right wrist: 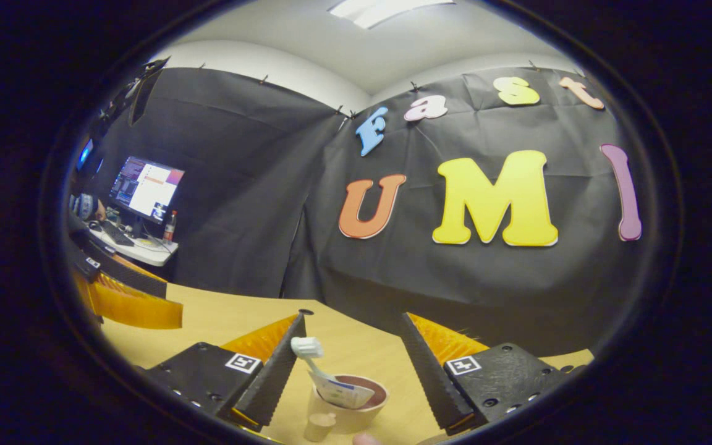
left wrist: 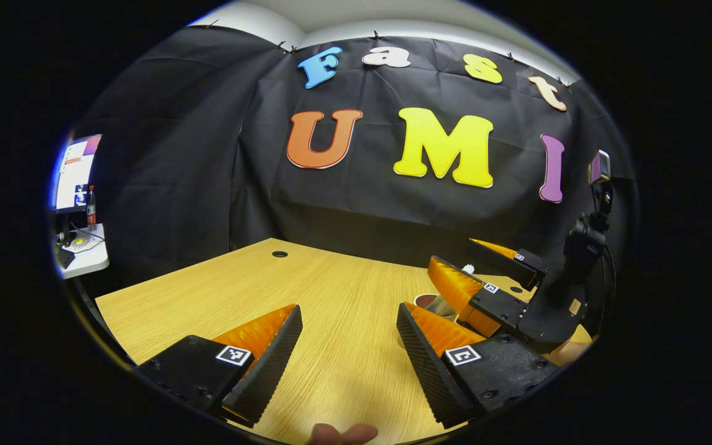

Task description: Put the toothbrush and toothpaste on the desktop into the cup, then pick up the cup and place it on the coaster on the desktop.

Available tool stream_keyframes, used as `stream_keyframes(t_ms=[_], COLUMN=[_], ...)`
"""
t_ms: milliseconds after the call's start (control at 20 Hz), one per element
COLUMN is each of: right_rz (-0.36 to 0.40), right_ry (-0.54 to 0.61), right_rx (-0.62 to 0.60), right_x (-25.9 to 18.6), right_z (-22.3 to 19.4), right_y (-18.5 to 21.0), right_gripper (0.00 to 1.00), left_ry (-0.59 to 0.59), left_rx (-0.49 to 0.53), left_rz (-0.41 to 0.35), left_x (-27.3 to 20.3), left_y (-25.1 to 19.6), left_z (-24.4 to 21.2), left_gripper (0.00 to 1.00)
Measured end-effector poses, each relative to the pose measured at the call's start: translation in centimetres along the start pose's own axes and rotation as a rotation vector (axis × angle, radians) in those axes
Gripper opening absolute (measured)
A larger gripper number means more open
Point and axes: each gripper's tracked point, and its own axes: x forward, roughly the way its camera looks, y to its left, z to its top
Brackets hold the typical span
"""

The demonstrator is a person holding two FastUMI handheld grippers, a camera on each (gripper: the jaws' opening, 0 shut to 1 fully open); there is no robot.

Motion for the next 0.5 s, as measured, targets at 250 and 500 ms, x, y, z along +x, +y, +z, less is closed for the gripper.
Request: stream_keyframes(t_ms=[250, 500], right_rz=[-0.042, -0.122], right_ry=[0.027, -0.025], right_rx=[0.093, 0.056], right_x=[-3.4, -9.4], right_z=[0.9, 4.2], right_y=[-0.8, -3.7], right_gripper=[0.95, 0.94], left_ry=[-0.017, -0.016], left_rx=[0.014, 0.016], left_rz=[-0.014, -0.077], left_x=[-0.8, -1.2], left_y=[-1.2, -4.1], left_z=[1.2, 2.7], left_gripper=[0.98, 0.98])
